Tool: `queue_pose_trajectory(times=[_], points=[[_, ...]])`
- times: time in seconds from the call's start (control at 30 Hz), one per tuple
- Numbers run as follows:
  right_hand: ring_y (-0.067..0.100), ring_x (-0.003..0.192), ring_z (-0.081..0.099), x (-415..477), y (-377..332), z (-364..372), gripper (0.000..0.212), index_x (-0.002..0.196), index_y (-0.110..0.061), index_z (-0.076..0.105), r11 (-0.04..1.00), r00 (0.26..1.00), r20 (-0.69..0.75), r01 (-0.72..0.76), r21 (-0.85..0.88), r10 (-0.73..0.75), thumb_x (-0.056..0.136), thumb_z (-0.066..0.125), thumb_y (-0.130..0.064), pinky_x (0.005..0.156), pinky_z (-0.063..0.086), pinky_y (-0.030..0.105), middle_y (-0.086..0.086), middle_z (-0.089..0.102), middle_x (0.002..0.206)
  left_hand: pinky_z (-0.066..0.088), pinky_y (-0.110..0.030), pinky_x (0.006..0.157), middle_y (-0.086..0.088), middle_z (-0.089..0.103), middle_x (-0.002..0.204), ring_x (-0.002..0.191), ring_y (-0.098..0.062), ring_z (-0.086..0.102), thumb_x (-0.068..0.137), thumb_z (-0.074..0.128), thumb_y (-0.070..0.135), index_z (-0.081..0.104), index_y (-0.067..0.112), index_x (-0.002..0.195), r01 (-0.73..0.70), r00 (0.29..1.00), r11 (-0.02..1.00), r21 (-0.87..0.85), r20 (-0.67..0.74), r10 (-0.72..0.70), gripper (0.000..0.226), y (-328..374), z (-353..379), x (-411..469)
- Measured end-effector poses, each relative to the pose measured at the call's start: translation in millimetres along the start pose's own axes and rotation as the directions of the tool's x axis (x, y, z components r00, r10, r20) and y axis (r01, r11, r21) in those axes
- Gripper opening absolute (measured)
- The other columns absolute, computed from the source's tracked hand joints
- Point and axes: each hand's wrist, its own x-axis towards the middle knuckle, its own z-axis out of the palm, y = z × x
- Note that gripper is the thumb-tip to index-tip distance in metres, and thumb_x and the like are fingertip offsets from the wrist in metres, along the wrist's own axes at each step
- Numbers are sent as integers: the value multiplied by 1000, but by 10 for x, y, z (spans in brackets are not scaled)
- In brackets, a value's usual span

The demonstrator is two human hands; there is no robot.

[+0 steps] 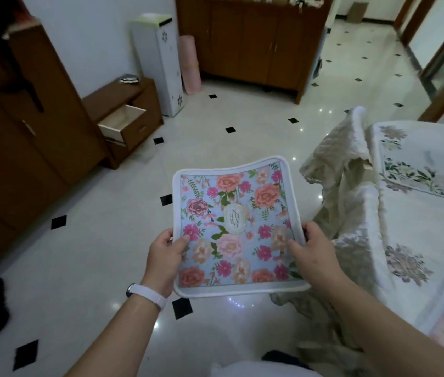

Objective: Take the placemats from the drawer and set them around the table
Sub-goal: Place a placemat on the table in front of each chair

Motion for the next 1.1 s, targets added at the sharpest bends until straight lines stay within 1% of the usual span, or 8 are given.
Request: queue_pose_trajectory(times=[0.1,0.27,0.4,0.63,0.77,0.9,1.0,1.1], points=[[11,73,64,226,-69,87,16,107,-19,53,1000,1000,6,20,-17,-20,93,60,-21,54,51,26,-4,64,89,59,-46,69,-14,76,88,78,-34,74,93,64,11,66,9,100,20,1000,1000,-14,-12,-20,8,67,-27,153],[15,75,65,787,-135,256,14,105,-21,52,1000,998,64,-20,19,19,93,60,-19,57,55,31,-2,64,89,59,-44,68,-12,76,89,79,-32,74,94,63,11,65,9,102,7,999,999,39,-33,-6,8,227,46,593],[8,72,62,1431,-135,360,13,103,-17,54,999,998,56,-18,42,16,92,61,-15,46,41,15,-2,64,89,60,-48,72,-13,76,91,80,-33,74,94,62,12,65,10,103,25,999,996,87,-50,-21,9,405,280,1166],[11,69,63,2759,-334,289,10,95,-24,54,989,996,50,-75,129,69,90,62,-19,53,50,24,-3,66,85,60,-49,72,-13,76,92,80,-33,74,95,61,11,64,10,105,33,998,988,151,-53,-25,10,941,1027,2257],[6,67,60,3382,-511,79,11,96,-21,54,990,998,21,-58,125,56,90,61,-17,44,39,11,-6,63,82,60,-39,62,-12,76,90,75,-30,74,95,59,5,64,12,97,-14,999,989,145,-40,19,9,1257,1419,2784],[3,64,60,3823,-653,-42,11,97,-20,55,992,999,-39,-23,125,29,89,63,-17,48,39,14,-7,62,80,59,-50,73,-15,74,98,84,-36,72,94,57,-1,63,10,104,-21,1000,991,132,24,18,16,1385,1653,3151],[-10,58,58,4053,-716,-10,10,97,-17,55,990,999,-45,-20,142,26,91,64,-19,45,40,8,-6,61,80,60,-46,67,-14,75,93,80,-35,73,94,56,-2,64,10,102,-9,999,993,121,35,5,17,1464,1752,3433],[-1,62,62,4297,-747,70,11,97,-20,54,989,997,-48,-61,135,68,91,63,-20,48,43,13,-5,63,84,59,-39,60,-14,75,90,75,-32,73,94,56,-2,63,11,99,15,999,992,124,39,-20,16,1504,1834,3800]])
